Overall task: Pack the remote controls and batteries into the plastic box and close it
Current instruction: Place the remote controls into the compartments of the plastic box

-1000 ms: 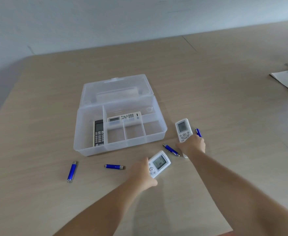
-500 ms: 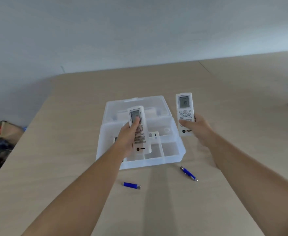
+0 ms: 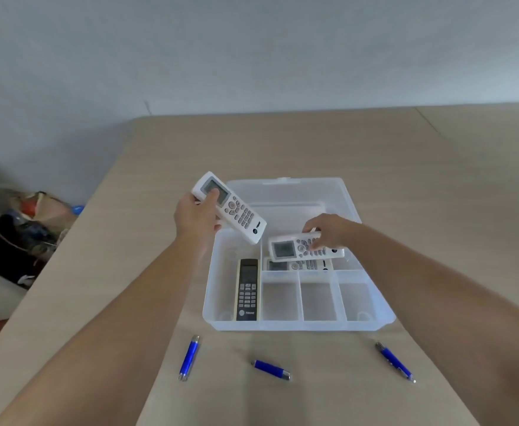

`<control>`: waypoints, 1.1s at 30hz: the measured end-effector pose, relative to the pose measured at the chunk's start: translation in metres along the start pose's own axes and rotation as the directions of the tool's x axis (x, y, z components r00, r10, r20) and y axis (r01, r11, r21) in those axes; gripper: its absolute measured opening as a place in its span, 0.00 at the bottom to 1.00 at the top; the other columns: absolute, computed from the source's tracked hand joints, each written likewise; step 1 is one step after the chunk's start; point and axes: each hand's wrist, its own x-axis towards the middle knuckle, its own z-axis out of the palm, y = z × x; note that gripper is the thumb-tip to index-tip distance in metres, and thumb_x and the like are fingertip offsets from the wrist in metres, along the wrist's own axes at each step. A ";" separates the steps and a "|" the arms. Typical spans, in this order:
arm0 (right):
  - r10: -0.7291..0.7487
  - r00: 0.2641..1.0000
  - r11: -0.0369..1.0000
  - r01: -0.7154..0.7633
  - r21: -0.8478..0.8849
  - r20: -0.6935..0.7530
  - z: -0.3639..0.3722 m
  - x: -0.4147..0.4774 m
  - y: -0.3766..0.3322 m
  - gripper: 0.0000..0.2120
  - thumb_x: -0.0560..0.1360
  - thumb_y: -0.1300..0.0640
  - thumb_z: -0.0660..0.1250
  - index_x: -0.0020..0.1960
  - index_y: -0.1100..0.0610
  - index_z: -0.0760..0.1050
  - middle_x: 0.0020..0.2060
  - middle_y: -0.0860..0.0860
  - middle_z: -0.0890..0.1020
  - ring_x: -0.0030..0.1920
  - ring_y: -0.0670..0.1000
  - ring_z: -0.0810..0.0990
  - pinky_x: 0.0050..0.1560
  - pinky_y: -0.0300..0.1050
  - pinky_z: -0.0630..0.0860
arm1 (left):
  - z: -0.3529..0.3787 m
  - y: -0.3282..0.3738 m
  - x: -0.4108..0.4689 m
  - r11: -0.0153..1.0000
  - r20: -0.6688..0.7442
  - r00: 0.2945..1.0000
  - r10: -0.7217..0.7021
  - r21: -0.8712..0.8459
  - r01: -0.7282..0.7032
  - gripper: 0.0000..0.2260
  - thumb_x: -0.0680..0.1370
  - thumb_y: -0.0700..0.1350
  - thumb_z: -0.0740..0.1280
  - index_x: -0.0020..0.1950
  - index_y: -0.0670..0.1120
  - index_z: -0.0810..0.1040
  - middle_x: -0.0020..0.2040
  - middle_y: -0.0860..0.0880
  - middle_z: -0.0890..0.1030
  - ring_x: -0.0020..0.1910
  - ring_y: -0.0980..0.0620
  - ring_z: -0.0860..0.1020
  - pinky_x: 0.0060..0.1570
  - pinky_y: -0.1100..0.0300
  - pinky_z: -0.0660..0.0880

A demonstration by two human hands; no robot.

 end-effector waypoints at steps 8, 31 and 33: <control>0.034 0.993 0.997 -0.041 0.062 0.115 0.029 0.017 0.011 0.14 0.73 0.57 0.71 0.57 0.51 0.78 0.50 0.44 0.76 0.34 0.43 0.74 0.36 0.36 0.69 | 0.008 -0.016 0.009 0.986 0.074 0.994 -0.079 -0.140 0.088 0.03 0.80 0.39 0.62 0.52 0.42 0.69 0.43 0.46 0.79 0.36 0.50 0.80 0.32 0.62 0.82; 0.120 0.983 0.435 0.074 0.897 -0.139 0.004 -0.020 0.034 0.06 0.76 0.66 0.65 0.52 0.63 0.77 0.40 0.56 0.82 0.36 0.52 0.81 0.36 0.37 0.82 | 0.062 -0.027 -0.038 0.888 0.319 0.872 -0.371 -0.154 0.434 0.10 0.81 0.39 0.62 0.62 0.42 0.69 0.51 0.42 0.78 0.41 0.46 0.81 0.54 0.51 0.79; 0.197 0.970 0.509 0.024 0.861 -0.144 0.010 -0.019 0.045 0.09 0.75 0.65 0.67 0.54 0.66 0.77 0.38 0.56 0.82 0.34 0.52 0.82 0.37 0.39 0.81 | 0.062 -0.035 -0.037 0.937 0.225 0.916 -0.332 0.193 0.292 0.11 0.78 0.42 0.67 0.58 0.38 0.77 0.48 0.44 0.80 0.43 0.47 0.80 0.53 0.53 0.80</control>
